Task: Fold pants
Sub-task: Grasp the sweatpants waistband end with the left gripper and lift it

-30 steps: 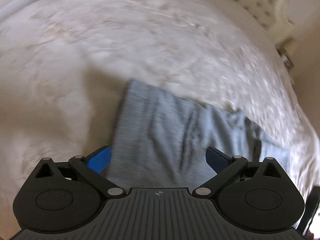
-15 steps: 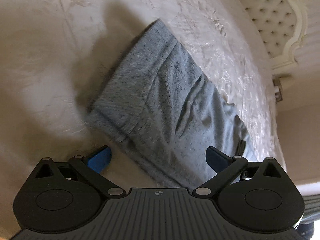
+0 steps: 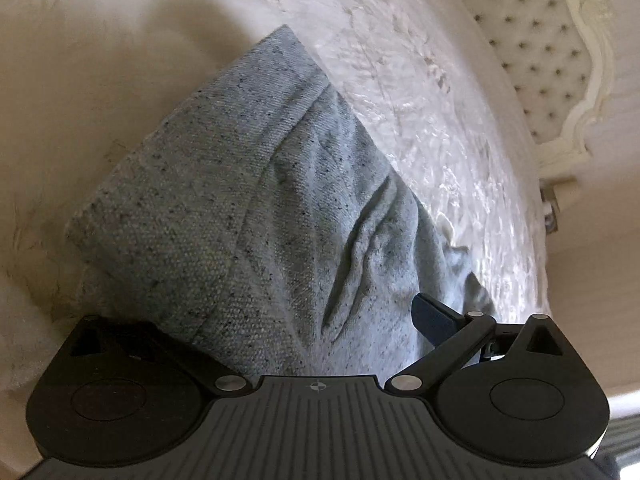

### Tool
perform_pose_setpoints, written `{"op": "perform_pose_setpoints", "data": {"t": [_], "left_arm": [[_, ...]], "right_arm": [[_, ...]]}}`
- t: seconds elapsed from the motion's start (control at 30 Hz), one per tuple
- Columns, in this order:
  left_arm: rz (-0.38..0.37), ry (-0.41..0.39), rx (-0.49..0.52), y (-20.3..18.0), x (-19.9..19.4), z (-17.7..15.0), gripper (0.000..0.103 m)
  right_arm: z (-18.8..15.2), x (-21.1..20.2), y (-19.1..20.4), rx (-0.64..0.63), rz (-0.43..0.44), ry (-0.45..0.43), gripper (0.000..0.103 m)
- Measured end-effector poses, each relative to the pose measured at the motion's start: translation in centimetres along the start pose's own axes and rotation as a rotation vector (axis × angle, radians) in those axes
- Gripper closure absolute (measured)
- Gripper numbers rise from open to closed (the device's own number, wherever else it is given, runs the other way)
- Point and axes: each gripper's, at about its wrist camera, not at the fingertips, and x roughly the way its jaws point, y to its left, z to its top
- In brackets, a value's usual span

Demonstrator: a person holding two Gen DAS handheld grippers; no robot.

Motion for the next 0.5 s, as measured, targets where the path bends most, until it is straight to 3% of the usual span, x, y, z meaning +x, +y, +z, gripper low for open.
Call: {"op": "perform_pose_setpoints", "data": {"t": [0.2,0.23,0.27,0.33,0.37,0.5], "left_arm": [[0.004,0.023,-0.093,0.6,-0.4,0.5,0.002],[0.012,0.021,-0.093,0.5,-0.5,0.6,0.008],[0.036,0.011,-0.085,0.3,-0.8,0.4,0.031],[0.117,0.005,-0.039,-0.7,-1.2,0.0,0.06],[0.113,-0.005,-0.018,-1.3,-1.4,-0.3,0.068],[0.175,-0.073,0.103,-4.3,-3.0,-1.4,0.078]], "right_arm": [[0.1,-0.3,-1.1,0.042,0.039,-0.005,0.033],[0.1,-0.5,-1.4,0.053,0.05,-0.011,0.033],[0.1,-1.0,-1.7,0.068,0.064,-0.02,0.033],[-0.1,-2.2,-2.5,0.097,0.089,-0.056,0.034],[-0.1,-2.8,-2.8,0.107,0.093,-0.078,0.034],[-0.3,-5.9,-4.8,0.157,0.1,-0.166,0.034]]}}
